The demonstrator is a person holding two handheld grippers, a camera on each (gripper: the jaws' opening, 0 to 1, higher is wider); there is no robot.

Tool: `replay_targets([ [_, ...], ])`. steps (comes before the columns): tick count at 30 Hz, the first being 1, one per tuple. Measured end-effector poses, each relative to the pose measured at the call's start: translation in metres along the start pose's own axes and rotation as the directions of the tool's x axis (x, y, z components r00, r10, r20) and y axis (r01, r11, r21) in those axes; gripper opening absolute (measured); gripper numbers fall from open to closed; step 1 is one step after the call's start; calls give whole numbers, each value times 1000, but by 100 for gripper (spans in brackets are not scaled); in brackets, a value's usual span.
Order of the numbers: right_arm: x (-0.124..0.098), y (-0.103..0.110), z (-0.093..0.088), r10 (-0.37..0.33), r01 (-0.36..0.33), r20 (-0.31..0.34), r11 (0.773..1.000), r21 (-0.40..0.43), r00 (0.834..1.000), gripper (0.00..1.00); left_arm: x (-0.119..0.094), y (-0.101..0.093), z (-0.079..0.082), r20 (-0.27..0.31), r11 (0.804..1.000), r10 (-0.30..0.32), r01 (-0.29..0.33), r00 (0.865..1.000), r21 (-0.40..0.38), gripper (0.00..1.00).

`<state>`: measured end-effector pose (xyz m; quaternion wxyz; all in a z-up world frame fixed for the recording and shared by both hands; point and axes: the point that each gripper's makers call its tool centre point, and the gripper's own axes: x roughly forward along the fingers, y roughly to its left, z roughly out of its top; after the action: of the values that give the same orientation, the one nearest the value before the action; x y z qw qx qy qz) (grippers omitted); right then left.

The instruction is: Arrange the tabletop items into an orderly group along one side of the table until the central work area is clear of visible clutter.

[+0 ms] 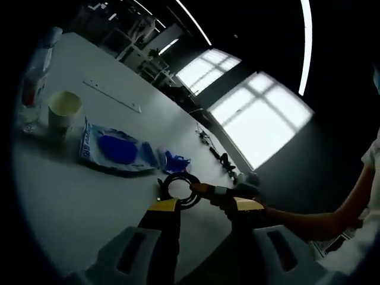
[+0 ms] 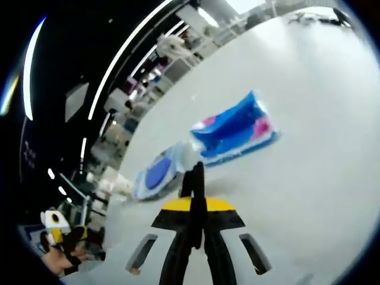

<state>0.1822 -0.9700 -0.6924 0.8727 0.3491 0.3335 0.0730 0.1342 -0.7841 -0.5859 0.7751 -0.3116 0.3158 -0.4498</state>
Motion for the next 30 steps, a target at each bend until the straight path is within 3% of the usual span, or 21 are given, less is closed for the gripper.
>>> replay_targets([
  [7, 3, -8, 1, -38, 38, -1, 998, -45, 999, 2, -2, 2, 2, 13, 1000, 3, -3, 1000, -10, 33],
  [10, 5, -14, 1, -68, 67, -3, 992, -111, 998, 3, -3, 1, 6, 37, 999, 3, -2, 999, -40, 33],
  [13, 5, -15, 1, -73, 72, -5, 991, -114, 997, 3, -6, -2, 12, 75, 999, -1, 5, 997, -54, 33],
  [20, 8, -24, 0, -110, 107, -5, 978, -179, 994, 4, -9, -1, 12, 78, 998, 8, -4, 997, -57, 33],
  [24, 9, -31, -1, -130, 125, -11, 974, -187, 992, 4, -15, -1, 17, 124, 996, 12, -1, 992, -86, 33],
  [30, 9, -37, -8, -158, 149, -26, 966, -214, 987, 5, -17, 2, 19, 128, 996, 23, -12, 992, -85, 33],
])
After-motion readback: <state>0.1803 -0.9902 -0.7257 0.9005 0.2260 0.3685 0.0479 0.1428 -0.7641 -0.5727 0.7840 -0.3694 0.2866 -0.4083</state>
